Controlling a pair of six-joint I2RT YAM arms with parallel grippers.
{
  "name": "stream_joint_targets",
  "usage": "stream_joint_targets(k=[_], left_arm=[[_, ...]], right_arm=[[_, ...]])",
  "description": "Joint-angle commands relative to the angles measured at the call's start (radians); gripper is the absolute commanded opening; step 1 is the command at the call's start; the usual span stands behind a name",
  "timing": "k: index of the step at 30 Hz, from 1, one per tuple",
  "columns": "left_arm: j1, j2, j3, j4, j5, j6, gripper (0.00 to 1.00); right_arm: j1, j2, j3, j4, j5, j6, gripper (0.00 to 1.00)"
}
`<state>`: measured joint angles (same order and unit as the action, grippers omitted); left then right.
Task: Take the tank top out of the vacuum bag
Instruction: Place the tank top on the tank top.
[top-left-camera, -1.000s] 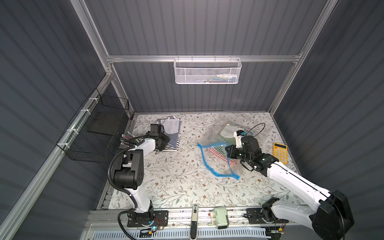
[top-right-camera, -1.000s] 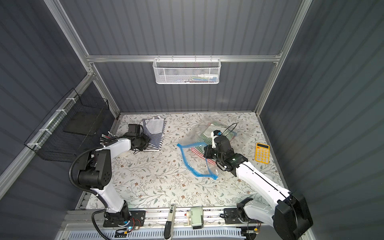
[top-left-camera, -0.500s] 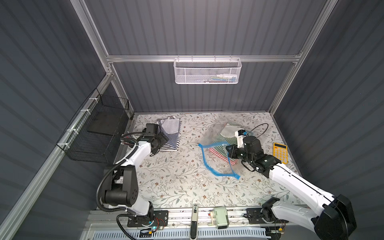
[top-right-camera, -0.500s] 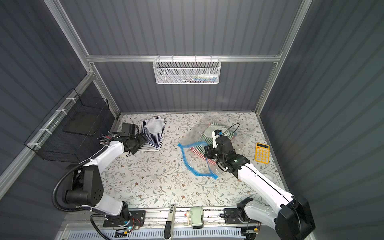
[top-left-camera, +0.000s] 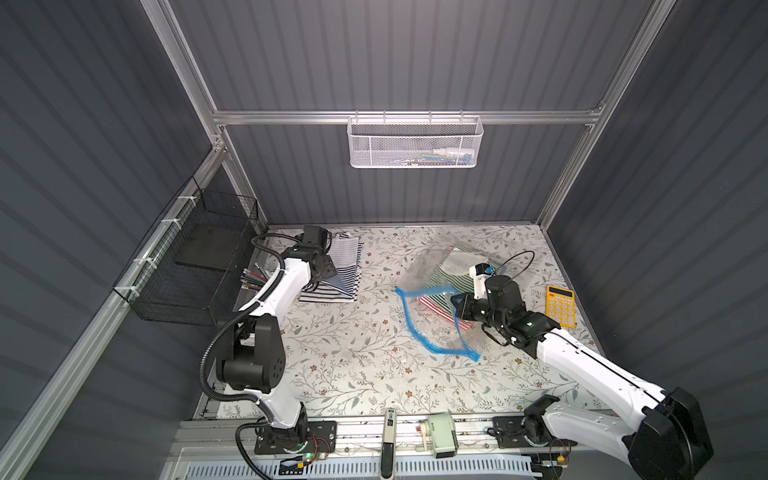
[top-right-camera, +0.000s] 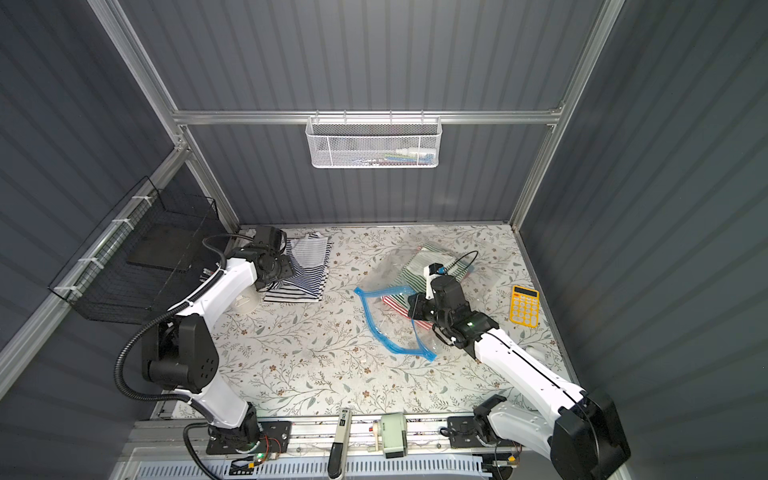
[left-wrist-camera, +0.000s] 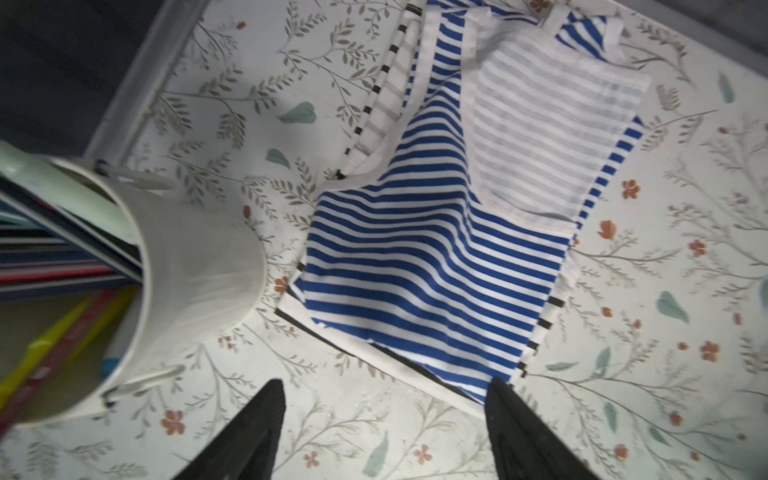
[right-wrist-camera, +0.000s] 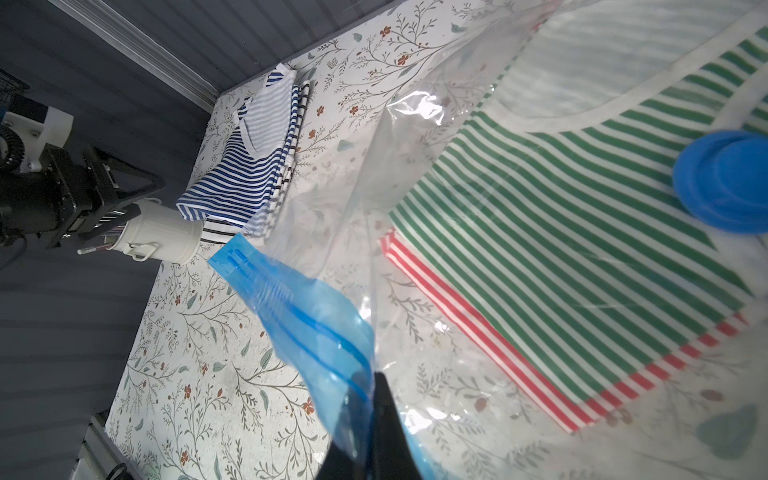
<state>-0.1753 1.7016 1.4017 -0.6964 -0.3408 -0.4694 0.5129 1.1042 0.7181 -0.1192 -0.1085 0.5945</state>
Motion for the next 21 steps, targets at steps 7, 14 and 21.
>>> stream_joint_targets(k=[7,14,21], left_arm=[[0.089,-0.013,-0.079,0.041,0.118,-0.037,0.78],[0.098,0.087,-0.017,0.043,0.145,-0.183,0.77],[0.099,0.068,-0.074,0.153,0.115,-0.380,0.74]], right_arm=[[-0.004,-0.011,-0.014,0.025,-0.015,0.011,0.00],[-0.003,-0.025,-0.023,0.017,-0.007,0.009,0.00],[-0.002,-0.013,-0.032,0.029,-0.013,0.010,0.00]])
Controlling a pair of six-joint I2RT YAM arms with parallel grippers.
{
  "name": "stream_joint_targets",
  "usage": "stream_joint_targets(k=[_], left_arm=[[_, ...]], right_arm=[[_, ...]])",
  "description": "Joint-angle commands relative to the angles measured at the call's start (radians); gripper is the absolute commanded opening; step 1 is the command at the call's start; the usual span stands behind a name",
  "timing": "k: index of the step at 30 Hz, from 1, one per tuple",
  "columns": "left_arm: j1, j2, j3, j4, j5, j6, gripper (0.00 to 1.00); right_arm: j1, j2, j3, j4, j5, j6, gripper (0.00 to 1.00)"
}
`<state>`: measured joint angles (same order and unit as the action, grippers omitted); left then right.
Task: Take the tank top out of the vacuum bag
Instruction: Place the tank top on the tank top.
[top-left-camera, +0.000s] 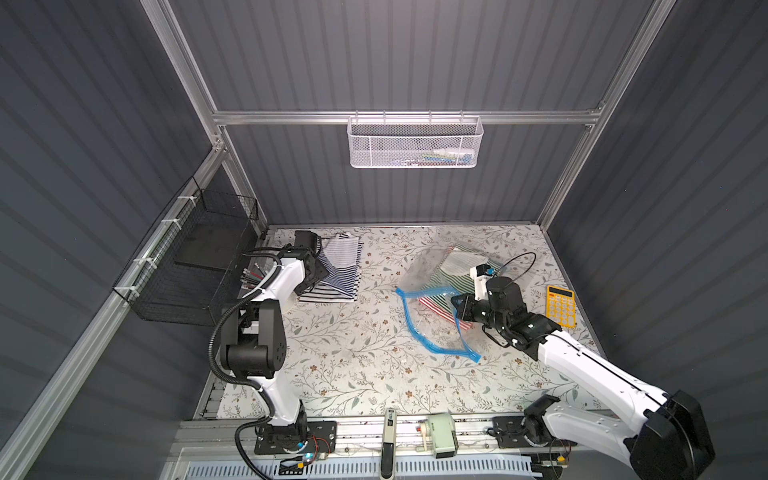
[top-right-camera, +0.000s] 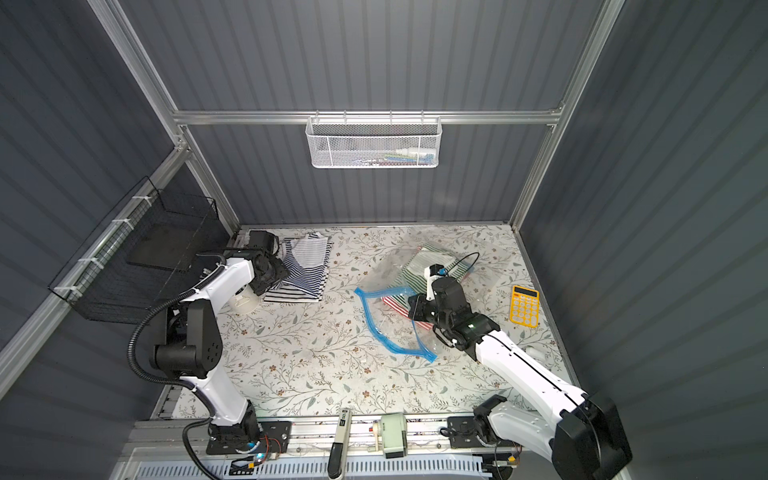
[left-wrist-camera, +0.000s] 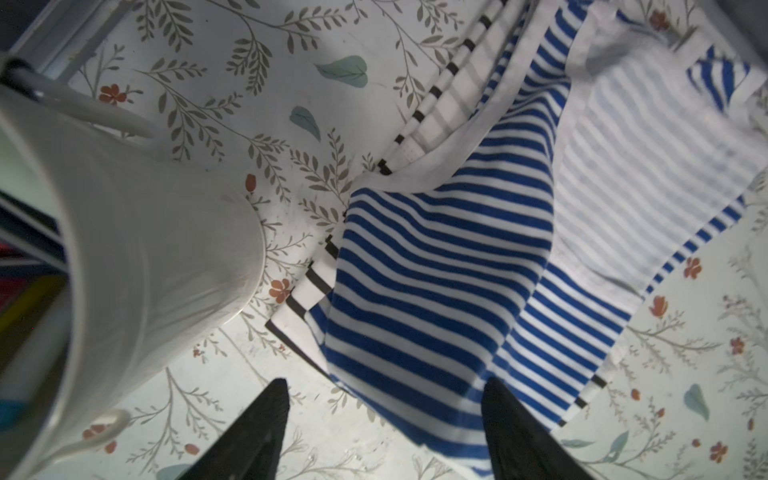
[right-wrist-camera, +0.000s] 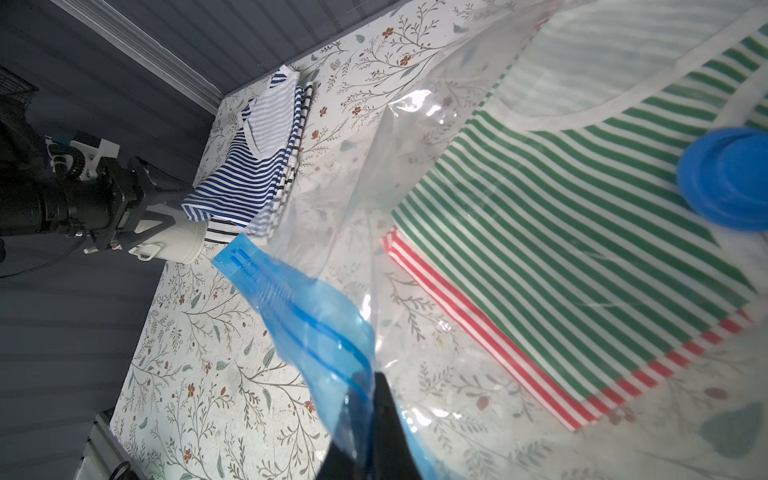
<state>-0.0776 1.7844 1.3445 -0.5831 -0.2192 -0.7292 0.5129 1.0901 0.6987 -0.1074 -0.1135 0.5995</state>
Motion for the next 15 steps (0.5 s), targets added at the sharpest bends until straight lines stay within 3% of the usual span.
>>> stream_joint_targets(k=[1,8,15], left_arm=[[0.001,-0.010,-0.020,0.042,-0.010,-0.159,0.75],[-0.001,-0.008,-0.074,-0.004,-0.028,-0.508,0.76],[-0.001,-0.013,-0.099,0.004,-0.034,-0.614,0.78]], right_arm=[[-0.004,0.006,-0.014,0.022,-0.009,0.006,0.00],[-0.003,0.015,-0.029,0.049,-0.029,0.026,0.00],[-0.003,0.014,-0.031,0.045,-0.021,0.014,0.00]])
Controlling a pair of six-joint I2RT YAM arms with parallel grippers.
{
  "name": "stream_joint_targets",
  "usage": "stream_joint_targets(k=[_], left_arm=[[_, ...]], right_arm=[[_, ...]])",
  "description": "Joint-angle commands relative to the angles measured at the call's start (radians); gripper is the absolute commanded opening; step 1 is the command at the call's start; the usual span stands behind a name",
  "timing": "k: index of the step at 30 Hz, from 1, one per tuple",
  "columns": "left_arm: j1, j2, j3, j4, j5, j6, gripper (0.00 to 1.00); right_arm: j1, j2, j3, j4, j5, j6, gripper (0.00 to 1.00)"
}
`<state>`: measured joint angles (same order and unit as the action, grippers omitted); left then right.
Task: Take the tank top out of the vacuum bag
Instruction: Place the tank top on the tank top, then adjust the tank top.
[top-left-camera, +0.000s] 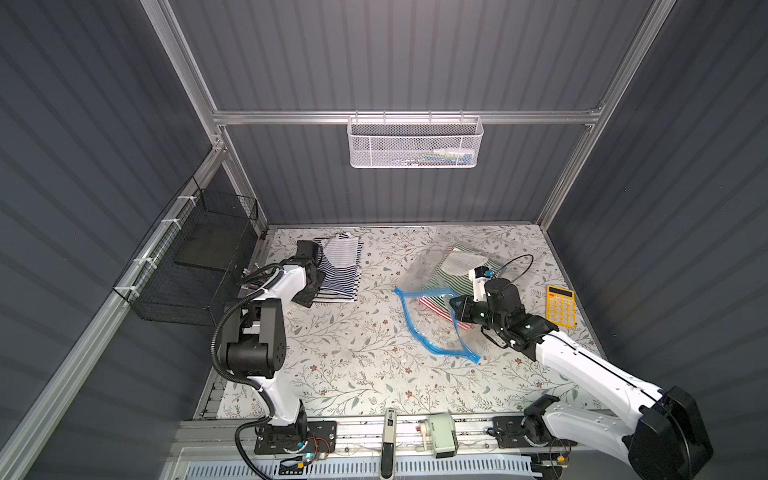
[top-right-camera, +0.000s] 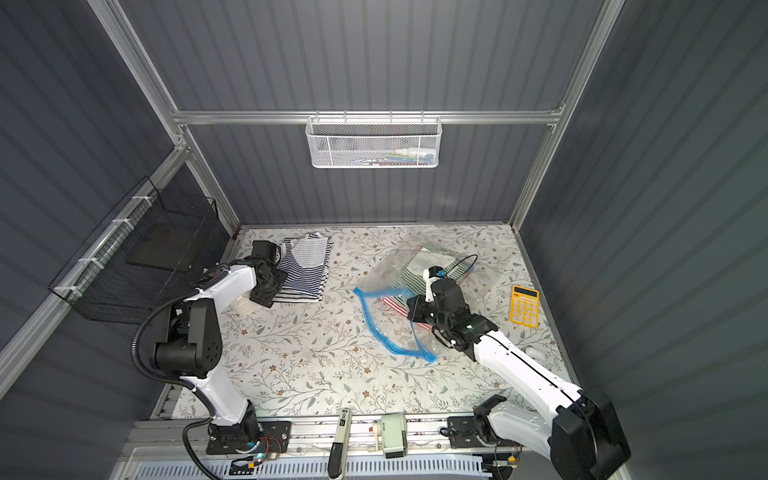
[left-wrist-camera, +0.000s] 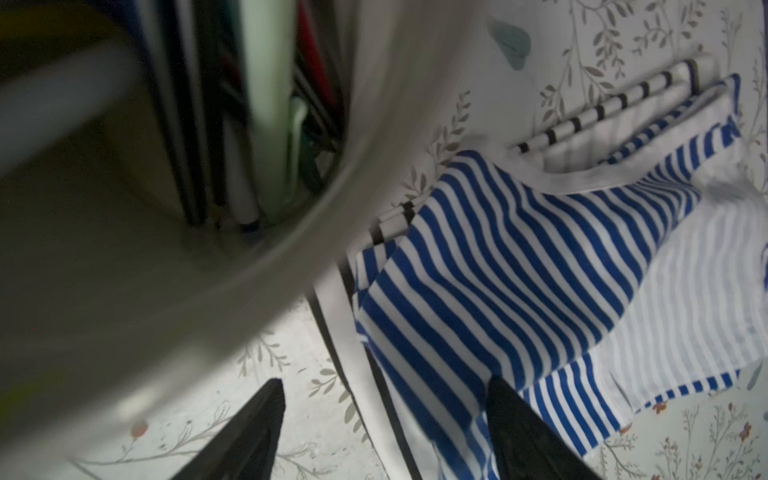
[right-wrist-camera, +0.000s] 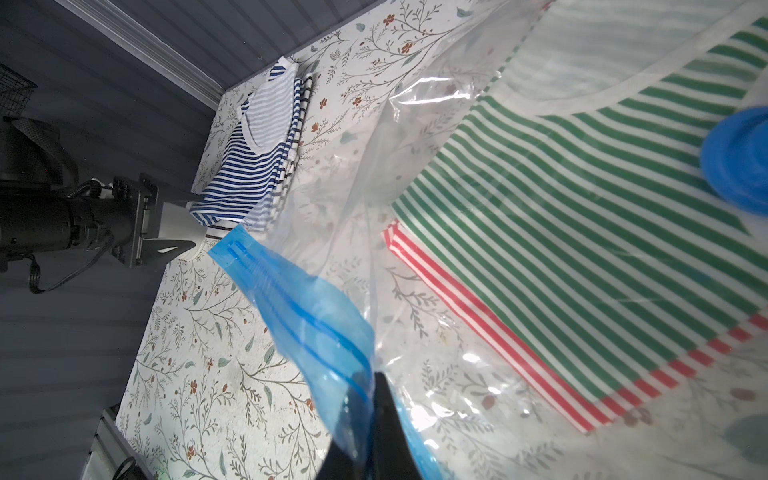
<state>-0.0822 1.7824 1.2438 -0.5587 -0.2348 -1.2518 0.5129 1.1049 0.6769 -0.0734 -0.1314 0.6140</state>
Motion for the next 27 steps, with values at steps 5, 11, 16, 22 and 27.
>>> stream_joint_targets(k=[5,11,16,22,27], left_arm=[[0.004,0.015,0.001,0.032,-0.032,-0.131,0.78],[0.004,0.048,0.002,0.087,-0.034,-0.151,0.78],[0.004,0.066,-0.021,0.151,0.005,-0.185,0.62],[0.002,0.034,-0.035,0.195,-0.010,-0.143,0.04],[-0.005,0.044,0.089,0.096,-0.071,0.066,0.00]], right_arm=[[-0.003,-0.004,-0.006,0.008,-0.008,0.003,0.00],[-0.004,-0.011,0.000,-0.006,0.001,-0.006,0.00],[-0.004,-0.010,0.007,-0.016,0.006,-0.008,0.00],[-0.003,-0.003,0.014,-0.019,-0.011,-0.008,0.00],[-0.003,-0.033,-0.009,-0.017,0.010,-0.005,0.00]])
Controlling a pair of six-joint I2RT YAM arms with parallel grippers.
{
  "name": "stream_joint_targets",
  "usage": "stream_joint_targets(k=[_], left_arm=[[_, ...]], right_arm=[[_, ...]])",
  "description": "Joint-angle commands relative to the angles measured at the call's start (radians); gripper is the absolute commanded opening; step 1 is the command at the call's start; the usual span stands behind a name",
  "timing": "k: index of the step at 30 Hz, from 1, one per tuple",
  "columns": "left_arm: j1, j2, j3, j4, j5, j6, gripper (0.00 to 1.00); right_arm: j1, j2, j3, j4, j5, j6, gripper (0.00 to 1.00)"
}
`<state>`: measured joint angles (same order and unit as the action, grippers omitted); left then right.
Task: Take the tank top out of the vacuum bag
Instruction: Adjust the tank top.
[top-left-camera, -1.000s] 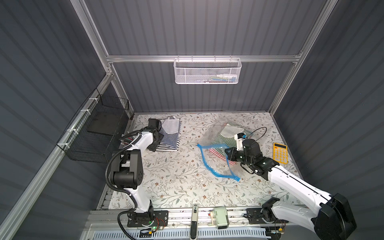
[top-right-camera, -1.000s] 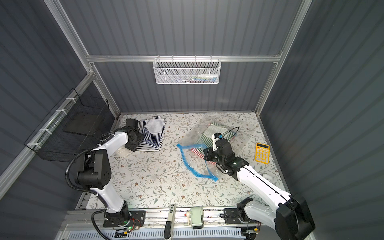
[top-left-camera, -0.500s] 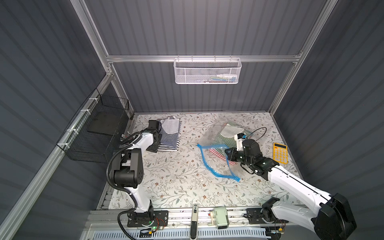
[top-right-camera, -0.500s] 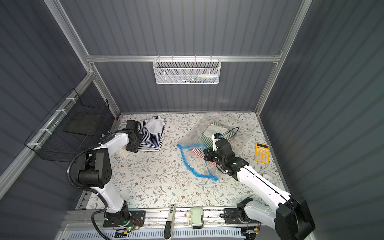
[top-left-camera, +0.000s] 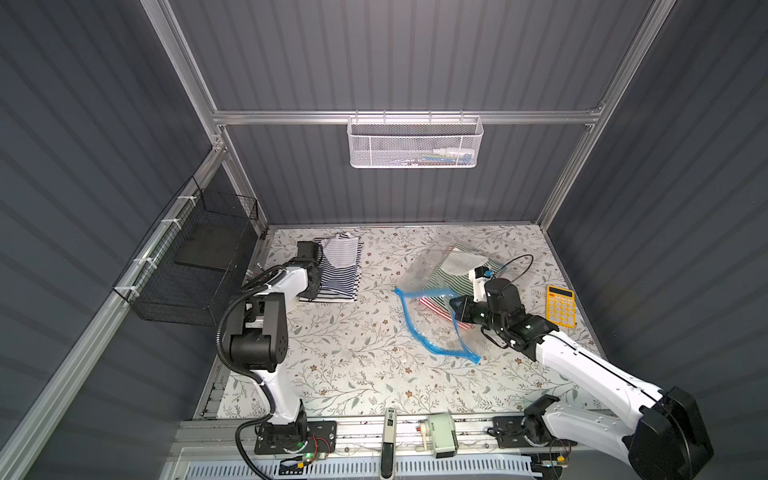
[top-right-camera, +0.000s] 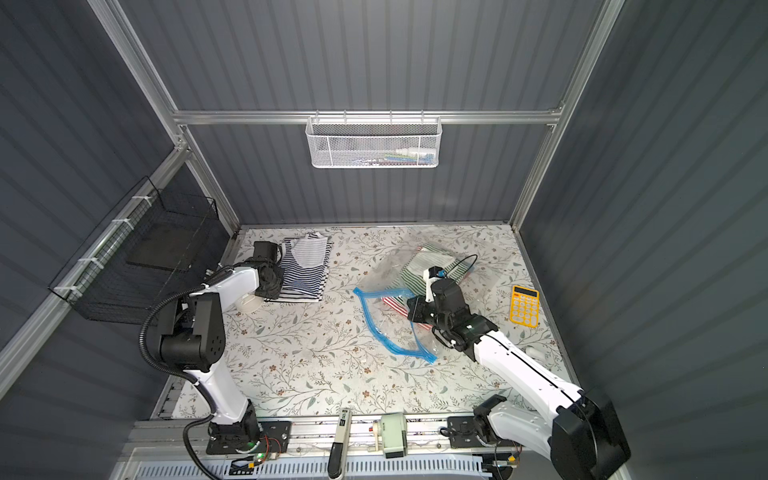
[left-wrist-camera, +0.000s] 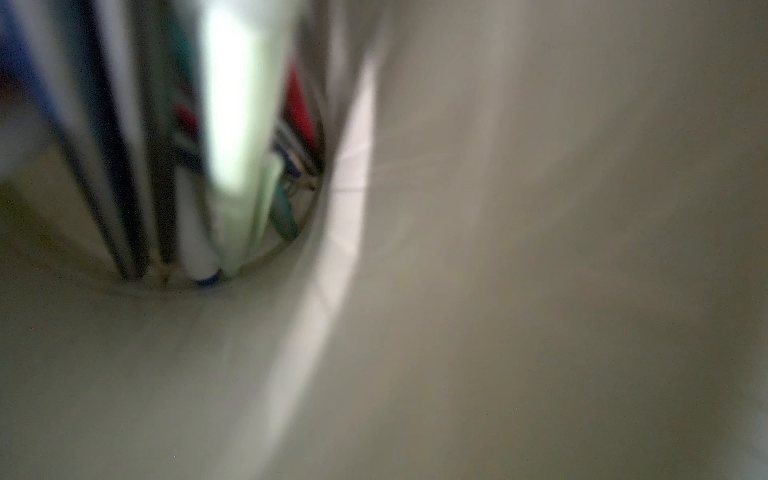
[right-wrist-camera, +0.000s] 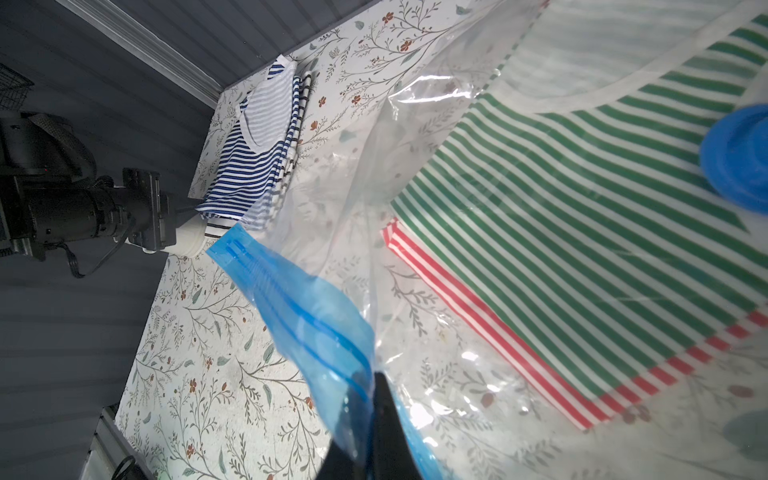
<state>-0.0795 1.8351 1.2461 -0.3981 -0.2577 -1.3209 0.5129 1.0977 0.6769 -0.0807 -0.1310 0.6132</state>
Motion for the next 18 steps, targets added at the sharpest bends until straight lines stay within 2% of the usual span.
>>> stream_joint_targets(k=[1,5,8,10,15,18], left_arm=[[-0.012,-0.001,0.119,-0.111,-0.074,0.178,0.00],[-0.032,0.028,0.203,-0.238,-0.151,0.328,0.00],[-0.063,0.052,0.212,-0.311,-0.258,0.372,0.01],[-0.068,0.063,0.196,-0.313,-0.263,0.381,0.10],[-0.077,0.051,0.143,-0.309,-0.248,0.400,0.21],[-0.100,0.001,0.130,-0.338,-0.317,0.414,0.30]], right_arm=[[-0.003,-0.031,-0.013,-0.008,0.012,-0.004,0.00],[-0.003,-0.019,-0.028,0.017,0.009,0.002,0.00],[-0.002,0.001,-0.013,0.020,-0.015,0.005,0.00],[-0.003,0.004,-0.012,0.028,-0.023,0.010,0.00],[-0.002,-0.017,-0.020,0.016,-0.007,0.004,0.00],[-0.004,-0.025,-0.029,0.014,0.004,0.002,0.00]])
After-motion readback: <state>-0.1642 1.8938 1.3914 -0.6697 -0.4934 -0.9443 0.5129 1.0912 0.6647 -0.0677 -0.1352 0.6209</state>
